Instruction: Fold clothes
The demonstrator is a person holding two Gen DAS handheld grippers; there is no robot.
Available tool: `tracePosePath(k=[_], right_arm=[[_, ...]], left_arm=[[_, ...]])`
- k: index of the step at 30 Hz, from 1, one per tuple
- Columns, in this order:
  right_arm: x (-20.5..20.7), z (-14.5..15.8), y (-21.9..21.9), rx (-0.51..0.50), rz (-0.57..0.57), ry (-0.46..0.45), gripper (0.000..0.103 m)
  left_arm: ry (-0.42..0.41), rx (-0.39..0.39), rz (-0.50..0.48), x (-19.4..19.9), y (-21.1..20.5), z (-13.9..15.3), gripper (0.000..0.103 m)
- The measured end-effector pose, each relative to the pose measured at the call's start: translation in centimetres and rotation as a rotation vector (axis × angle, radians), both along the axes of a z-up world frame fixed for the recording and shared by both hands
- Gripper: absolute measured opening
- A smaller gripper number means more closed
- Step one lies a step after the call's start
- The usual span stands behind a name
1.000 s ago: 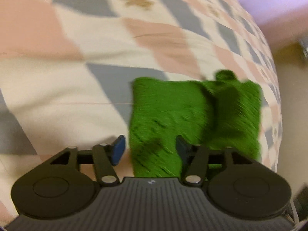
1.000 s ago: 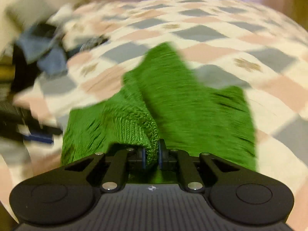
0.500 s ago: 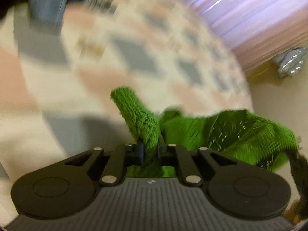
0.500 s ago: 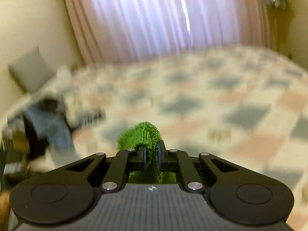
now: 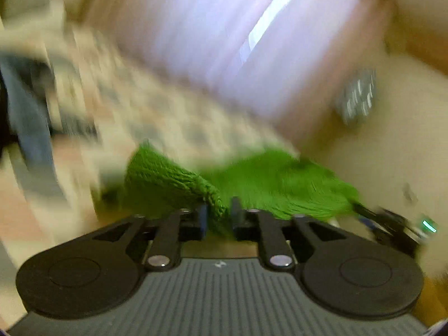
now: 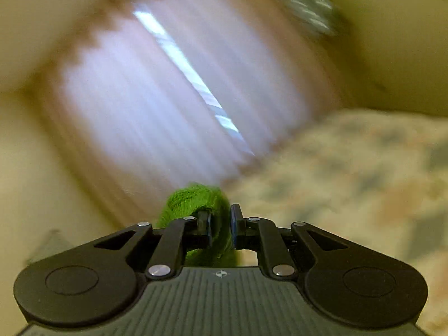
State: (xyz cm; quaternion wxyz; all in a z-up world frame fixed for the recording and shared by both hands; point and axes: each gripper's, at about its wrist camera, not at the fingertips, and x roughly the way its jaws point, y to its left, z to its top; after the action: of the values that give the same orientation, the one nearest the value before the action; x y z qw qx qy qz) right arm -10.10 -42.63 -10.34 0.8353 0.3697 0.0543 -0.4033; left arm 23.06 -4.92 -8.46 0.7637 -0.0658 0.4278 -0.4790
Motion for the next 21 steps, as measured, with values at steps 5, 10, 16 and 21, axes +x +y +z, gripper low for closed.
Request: tracePosePath(k=[5,10,16,21], right_arm=[[-9.4,-13.7,-4.8,0.515,-0.151,0.295,0.049],[-11.9,-20.5,-0.9,0.72,-0.033,0.271,0.049],[-2.8,-22.8,6.5,0.768,0.229,0.185,0.049],[5.3,-26.4,13.3,0.922,0.26,-0.008,0.054]], left_arm=[[0.239,0.317,-0.018,-5.8,-0.7,-10.2,0.019],[0.262,0.399,0.097,-2.6,-1.3,-14.6,0.031],[0.18,0.436,0.066,6.7,-5.2,-19.8,0.041],[0.25,0.402,0.053,16.7,-9.0,-23.9,0.05]])
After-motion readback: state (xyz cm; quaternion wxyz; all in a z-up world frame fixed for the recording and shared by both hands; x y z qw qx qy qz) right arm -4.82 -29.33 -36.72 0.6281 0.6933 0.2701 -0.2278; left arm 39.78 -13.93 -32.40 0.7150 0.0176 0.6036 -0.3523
